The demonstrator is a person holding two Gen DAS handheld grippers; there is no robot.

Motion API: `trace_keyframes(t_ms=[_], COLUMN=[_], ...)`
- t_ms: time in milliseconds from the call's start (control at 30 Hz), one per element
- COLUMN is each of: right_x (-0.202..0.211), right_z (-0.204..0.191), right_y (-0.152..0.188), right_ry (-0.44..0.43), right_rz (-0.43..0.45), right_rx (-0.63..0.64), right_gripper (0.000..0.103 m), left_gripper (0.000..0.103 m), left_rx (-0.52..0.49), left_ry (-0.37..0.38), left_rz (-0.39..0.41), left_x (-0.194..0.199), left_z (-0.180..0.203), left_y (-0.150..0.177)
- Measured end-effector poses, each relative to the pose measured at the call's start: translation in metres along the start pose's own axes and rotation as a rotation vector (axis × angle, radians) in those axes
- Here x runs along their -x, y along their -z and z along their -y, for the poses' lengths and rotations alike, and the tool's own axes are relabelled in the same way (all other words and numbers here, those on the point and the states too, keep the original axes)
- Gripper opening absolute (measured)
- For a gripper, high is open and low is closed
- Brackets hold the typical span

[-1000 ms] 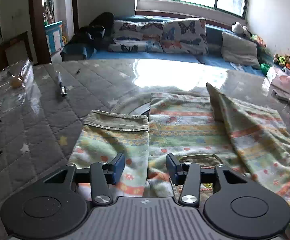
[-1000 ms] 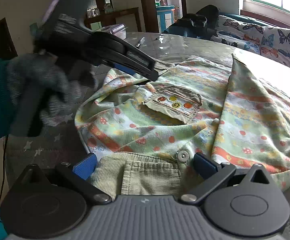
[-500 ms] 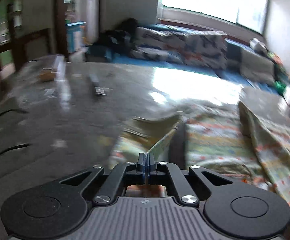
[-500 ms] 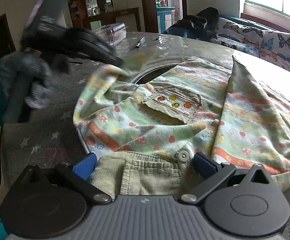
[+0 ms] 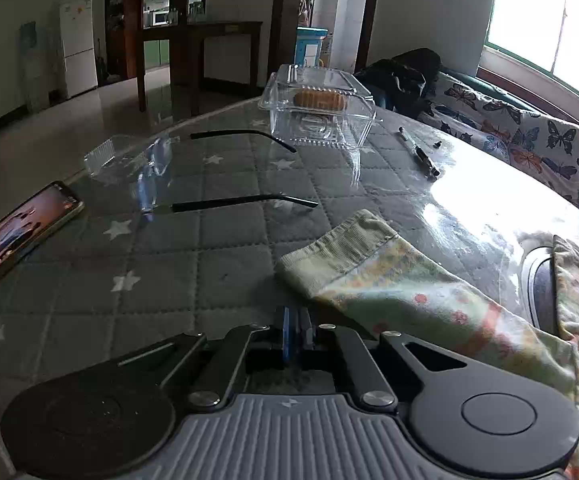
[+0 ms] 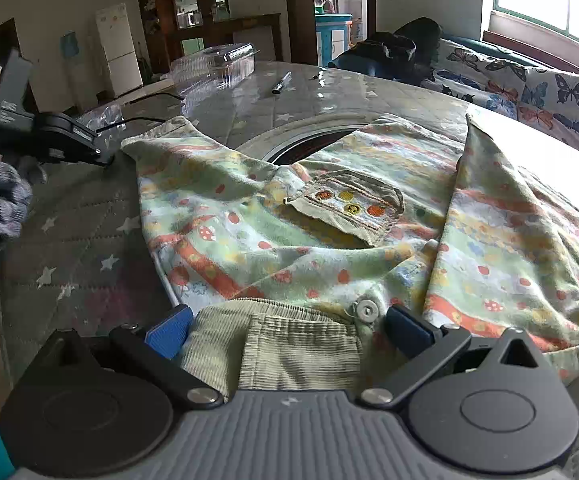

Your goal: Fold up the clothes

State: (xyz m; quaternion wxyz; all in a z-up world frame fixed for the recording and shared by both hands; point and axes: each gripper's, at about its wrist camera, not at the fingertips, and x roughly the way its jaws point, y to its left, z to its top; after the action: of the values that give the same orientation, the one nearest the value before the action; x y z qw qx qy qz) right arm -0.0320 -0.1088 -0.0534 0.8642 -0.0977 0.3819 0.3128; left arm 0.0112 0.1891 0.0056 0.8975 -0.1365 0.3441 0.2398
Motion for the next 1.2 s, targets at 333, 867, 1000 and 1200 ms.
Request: trace_keyframes(t_ms=[333, 867, 1000, 1200], right_x=[-0.002, -0.003, 0.005, 0.022], right_z=[-0.005, -0.005, 0.004, 0.026], right_y=[-0.001, 0.0, -0.008, -0.027], right_ry=[0.021, 0.022, 0.039, 0.086], right_rz=[-0.018, -0.015, 0.0, 0.041], right_rx=[0.029, 0.035, 0.019, -0.017], right_gripper=[0.103, 0.103, 0.103, 0.103], left_gripper=[0.017, 0.019, 0.035, 0.071], left_rx=[-0.162, -0.336, -0.271, -0.286], left_ry=[0.135, 0.006, 0.024, 0.168], left_rz=[0.011, 0.045, 0.024, 0.076], left_x=[-0.013, -0.069, -0.057, -0.011], left_z=[0.056, 0.078, 0.074, 0.096], left_y=[-0.015, -0.039, -0.043, -0.03])
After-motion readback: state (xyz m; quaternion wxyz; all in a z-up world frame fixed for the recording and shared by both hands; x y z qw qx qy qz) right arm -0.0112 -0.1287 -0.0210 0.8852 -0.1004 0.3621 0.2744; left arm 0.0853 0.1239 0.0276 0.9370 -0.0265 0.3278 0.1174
